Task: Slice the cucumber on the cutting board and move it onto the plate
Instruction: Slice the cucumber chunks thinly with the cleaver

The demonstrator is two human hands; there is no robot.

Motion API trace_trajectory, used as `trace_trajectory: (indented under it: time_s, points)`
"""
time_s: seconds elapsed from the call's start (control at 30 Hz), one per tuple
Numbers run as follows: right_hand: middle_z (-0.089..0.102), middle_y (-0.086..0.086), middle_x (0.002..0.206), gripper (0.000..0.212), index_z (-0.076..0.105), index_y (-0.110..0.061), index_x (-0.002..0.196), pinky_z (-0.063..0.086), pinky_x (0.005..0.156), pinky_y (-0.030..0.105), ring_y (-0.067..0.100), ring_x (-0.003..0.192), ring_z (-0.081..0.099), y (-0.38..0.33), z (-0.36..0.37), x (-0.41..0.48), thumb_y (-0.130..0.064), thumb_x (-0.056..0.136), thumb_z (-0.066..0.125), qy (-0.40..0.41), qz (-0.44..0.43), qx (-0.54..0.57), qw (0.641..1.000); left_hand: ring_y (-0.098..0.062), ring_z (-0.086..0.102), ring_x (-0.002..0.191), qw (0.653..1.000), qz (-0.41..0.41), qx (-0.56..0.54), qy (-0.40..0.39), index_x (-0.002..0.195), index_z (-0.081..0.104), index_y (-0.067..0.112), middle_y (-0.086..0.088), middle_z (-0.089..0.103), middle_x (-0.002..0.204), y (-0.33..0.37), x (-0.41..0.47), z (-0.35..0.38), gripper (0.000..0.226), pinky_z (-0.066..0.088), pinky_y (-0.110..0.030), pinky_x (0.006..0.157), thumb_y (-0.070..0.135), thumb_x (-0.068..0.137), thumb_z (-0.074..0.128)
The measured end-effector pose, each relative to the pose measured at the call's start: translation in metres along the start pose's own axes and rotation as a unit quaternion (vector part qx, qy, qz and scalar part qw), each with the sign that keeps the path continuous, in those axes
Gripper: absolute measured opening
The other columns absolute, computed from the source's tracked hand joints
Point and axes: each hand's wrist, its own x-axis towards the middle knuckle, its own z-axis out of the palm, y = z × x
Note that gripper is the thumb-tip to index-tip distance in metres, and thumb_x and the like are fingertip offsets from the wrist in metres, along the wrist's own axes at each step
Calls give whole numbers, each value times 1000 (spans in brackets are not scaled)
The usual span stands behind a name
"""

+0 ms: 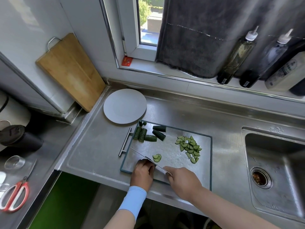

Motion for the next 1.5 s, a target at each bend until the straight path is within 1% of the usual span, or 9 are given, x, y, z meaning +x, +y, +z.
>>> trace_trajectory:
  time_s: [0.3,0.43,0.5,0.77,0.87,0.93,1.1,1.4,1.5]
  points:
    - [70,3,90,32,60,-29,124,53,75,35,27,84,62,-2,-2,6,-26,102,38,-18,5,1,1000,-19,63,80,1000,9,-20,19,81,75,16,-2,68,84,1,1,-1,23,50,-22,74,3,65,85]
    - [57,-2,73,19,54,-28,91,39,58,31,27,76,56,0,-3,7,-18,97,39,-42,13,-5,999,-17,60,80,1000,11,-27,9,81,75,17,0,66,83,-5,0,3,21,50,-23,72,2,67,82]
    - [51,-5,68,20,48,-30,85,34,55,27,24,72,52,-1,-3,8,-17,96,38,-49,17,-7,999,-17,59,80,1000,10,-24,6,81,74,17,0,65,83,-8,0,6,21,51,-24,70,2,68,81]
    - [55,-2,72,17,49,-26,85,35,55,29,27,74,54,-1,-4,8,-19,97,39,-47,12,0,999,-20,60,78,999,1,-33,6,80,75,16,-2,65,82,-7,-1,6,18,52,-25,70,3,69,81]
    - [66,2,84,24,61,-26,108,48,68,34,27,82,60,-2,-3,5,-24,101,39,-32,13,6,999,-20,62,79,999,7,-35,12,81,75,16,-3,67,84,-6,-1,5,18,52,-26,74,3,70,82]
    - [71,2,94,33,60,-27,127,51,77,33,24,86,61,-3,-3,2,-27,103,39,-21,11,15,1000,-19,63,81,999,12,-33,17,83,75,16,-3,68,85,-5,-1,3,19,50,-24,78,3,70,82]
    - [73,0,108,38,55,-33,139,51,87,33,23,101,64,-4,-4,-2,-31,105,39,-21,7,23,999,-18,63,80,999,15,-26,20,81,75,15,-4,67,84,-4,-2,1,20,47,-20,79,3,67,83]
    - [71,1,94,34,60,-32,130,52,81,34,25,88,63,-4,-2,3,-28,103,39,-29,10,11,999,-17,62,79,999,11,-28,27,81,75,16,-2,68,83,-2,-2,0,20,44,-17,80,3,68,83]
    - [58,-7,76,27,63,-36,106,44,67,32,22,77,55,-3,0,4,-25,101,39,-36,11,12,999,-16,61,80,999,10,-35,26,81,75,17,-2,68,84,-3,-2,2,19,43,-16,81,5,69,83]
